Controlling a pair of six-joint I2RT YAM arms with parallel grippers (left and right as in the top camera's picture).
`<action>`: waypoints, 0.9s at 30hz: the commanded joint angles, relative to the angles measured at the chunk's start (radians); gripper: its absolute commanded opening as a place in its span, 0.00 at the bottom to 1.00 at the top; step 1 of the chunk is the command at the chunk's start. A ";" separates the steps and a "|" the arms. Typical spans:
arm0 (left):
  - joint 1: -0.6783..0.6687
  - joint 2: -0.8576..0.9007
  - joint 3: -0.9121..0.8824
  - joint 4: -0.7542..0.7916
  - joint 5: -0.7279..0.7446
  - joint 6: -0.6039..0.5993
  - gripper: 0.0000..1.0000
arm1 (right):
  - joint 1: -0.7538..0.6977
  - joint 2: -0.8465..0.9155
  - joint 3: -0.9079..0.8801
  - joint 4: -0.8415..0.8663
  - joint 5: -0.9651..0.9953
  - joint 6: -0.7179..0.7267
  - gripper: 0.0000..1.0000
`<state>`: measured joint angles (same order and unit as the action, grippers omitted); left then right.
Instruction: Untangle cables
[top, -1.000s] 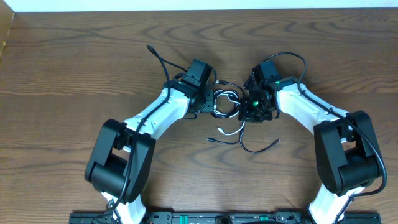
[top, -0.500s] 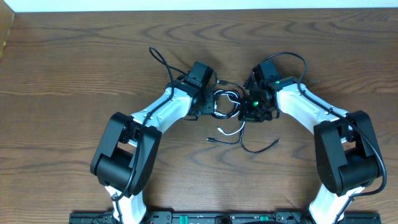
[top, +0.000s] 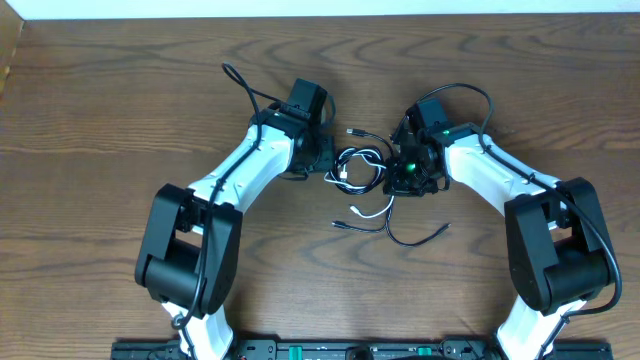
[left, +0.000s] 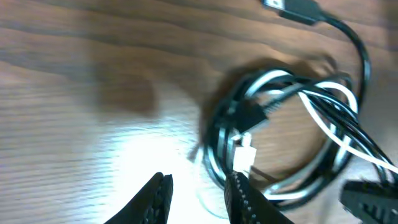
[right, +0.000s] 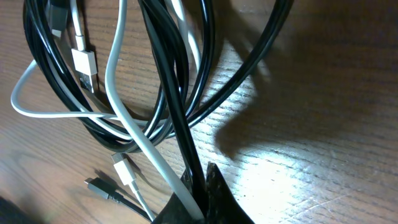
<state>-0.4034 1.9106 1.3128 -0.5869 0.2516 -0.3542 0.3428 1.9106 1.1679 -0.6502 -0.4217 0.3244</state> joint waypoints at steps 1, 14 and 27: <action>-0.013 0.001 0.013 0.001 0.062 0.009 0.32 | 0.012 -0.008 0.017 0.008 0.001 -0.018 0.01; -0.059 0.164 0.011 0.016 0.031 -0.010 0.23 | 0.013 -0.008 0.017 0.007 0.001 -0.019 0.01; 0.046 0.028 0.012 -0.081 -0.085 0.026 0.08 | 0.011 -0.008 0.017 -0.060 0.266 -0.053 0.01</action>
<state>-0.4057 2.0171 1.3403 -0.6582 0.2375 -0.3618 0.3531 1.9106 1.1687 -0.6979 -0.3099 0.2848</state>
